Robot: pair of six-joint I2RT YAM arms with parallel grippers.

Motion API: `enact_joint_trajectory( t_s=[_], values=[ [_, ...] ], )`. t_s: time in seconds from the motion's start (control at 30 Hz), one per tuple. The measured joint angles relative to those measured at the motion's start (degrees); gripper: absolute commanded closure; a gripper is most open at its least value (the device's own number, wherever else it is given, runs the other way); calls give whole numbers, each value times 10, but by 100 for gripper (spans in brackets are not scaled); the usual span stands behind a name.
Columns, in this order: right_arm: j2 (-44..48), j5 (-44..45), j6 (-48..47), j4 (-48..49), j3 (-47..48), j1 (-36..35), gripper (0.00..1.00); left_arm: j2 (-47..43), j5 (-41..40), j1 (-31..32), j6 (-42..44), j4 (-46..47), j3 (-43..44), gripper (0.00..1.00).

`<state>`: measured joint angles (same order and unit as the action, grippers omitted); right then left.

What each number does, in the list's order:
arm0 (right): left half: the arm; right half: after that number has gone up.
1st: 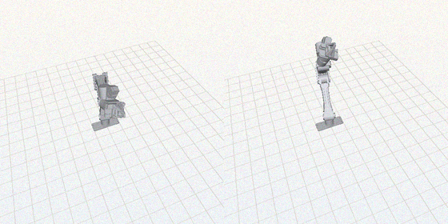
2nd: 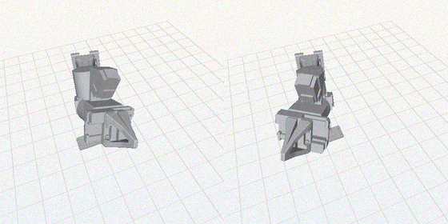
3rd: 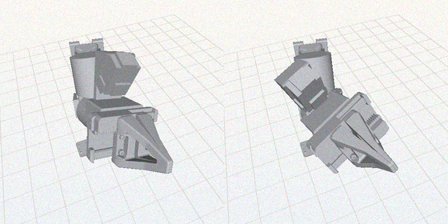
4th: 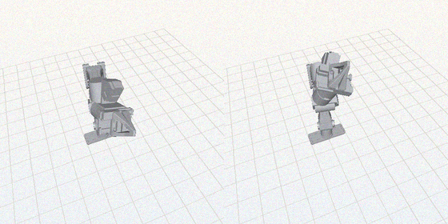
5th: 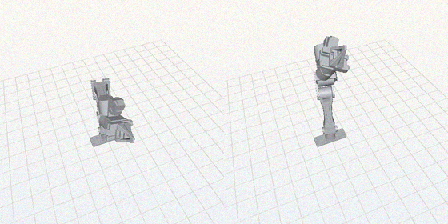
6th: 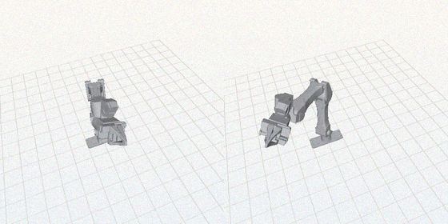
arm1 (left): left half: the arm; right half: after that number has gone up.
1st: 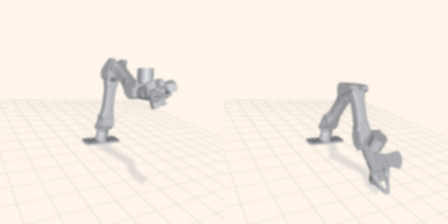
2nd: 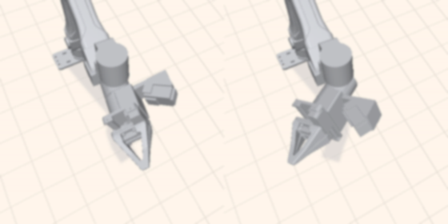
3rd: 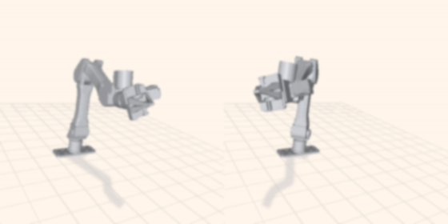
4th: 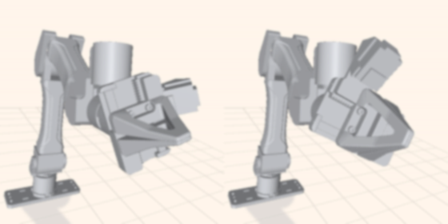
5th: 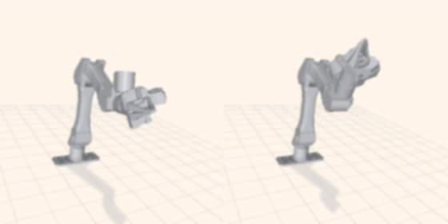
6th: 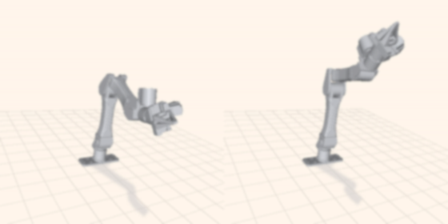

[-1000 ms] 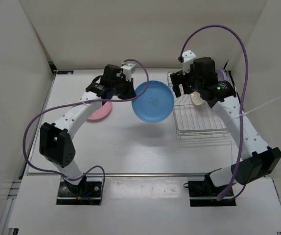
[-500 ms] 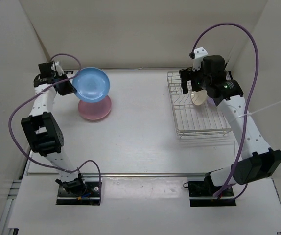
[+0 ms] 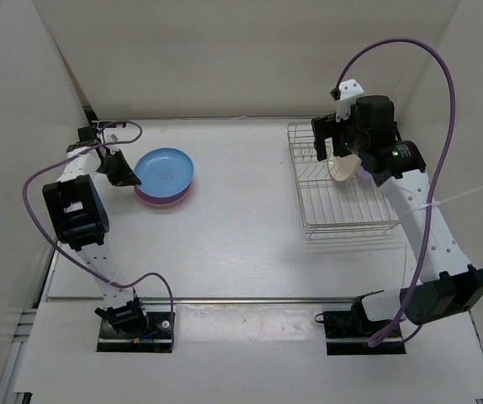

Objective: Unload the plates from the dish rack

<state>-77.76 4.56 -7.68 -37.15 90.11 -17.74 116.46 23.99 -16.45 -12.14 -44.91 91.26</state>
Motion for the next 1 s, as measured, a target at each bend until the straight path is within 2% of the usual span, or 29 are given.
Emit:
enact_joint_trajectory(
  t_s=[0.7,0.87,1.0],
  values=[
    [18,-5,0,0,-10,0,1,5,5,-7,0,15,3,89],
    [29,-9,0,0,-18,0,1,7,4,-7,-2,16,3,86],
    [36,-9,0,0,-19,0,1,7,1,-7,-2,17,3,78]
  ],
)
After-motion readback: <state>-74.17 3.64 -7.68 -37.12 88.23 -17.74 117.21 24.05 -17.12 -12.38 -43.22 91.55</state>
